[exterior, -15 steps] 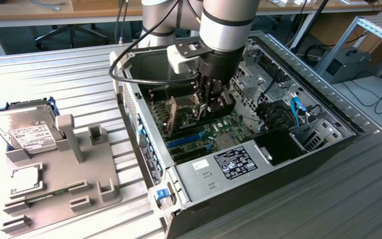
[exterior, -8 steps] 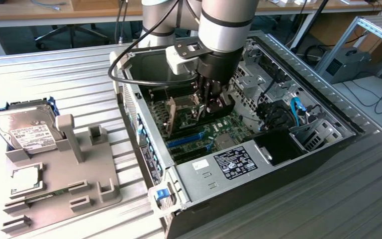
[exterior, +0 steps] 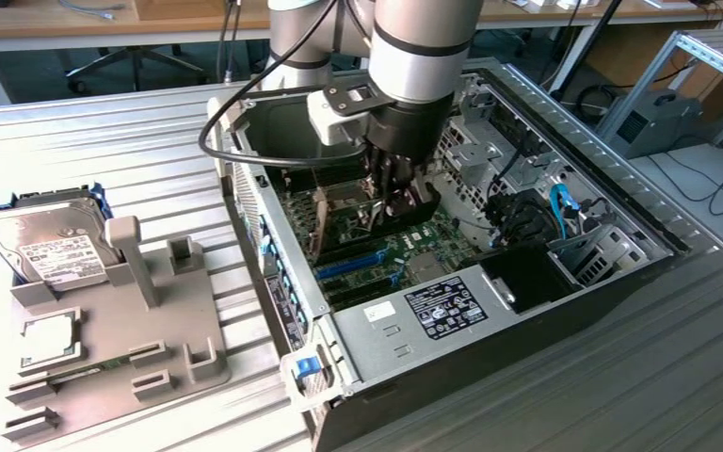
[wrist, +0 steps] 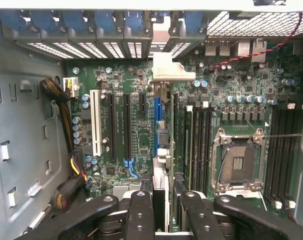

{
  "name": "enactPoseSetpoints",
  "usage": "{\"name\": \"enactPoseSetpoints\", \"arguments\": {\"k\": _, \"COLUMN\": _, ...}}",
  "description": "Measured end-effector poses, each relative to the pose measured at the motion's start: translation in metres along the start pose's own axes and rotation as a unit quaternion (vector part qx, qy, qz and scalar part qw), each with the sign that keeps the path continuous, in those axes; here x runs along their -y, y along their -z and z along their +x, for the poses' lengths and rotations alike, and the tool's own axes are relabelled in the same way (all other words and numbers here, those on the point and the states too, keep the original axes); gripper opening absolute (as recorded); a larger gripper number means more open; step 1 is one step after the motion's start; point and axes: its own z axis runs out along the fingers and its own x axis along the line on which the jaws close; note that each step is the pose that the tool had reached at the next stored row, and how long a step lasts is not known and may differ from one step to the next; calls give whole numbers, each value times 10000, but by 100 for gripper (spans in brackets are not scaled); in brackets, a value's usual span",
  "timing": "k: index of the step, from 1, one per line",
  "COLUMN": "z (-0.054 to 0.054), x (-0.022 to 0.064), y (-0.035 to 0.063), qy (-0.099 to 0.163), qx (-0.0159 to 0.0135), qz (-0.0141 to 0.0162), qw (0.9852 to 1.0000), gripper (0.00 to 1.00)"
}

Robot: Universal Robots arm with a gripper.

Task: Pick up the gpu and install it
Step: 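Insert the gpu into the slot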

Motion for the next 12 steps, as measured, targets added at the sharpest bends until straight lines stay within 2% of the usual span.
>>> {"name": "enactPoseSetpoints", "arguments": {"k": 12, "z": -6, "x": -105, "y": -90, "qy": -3, "qx": -15, "qz": 0, "qw": 10000, "gripper": 26}}
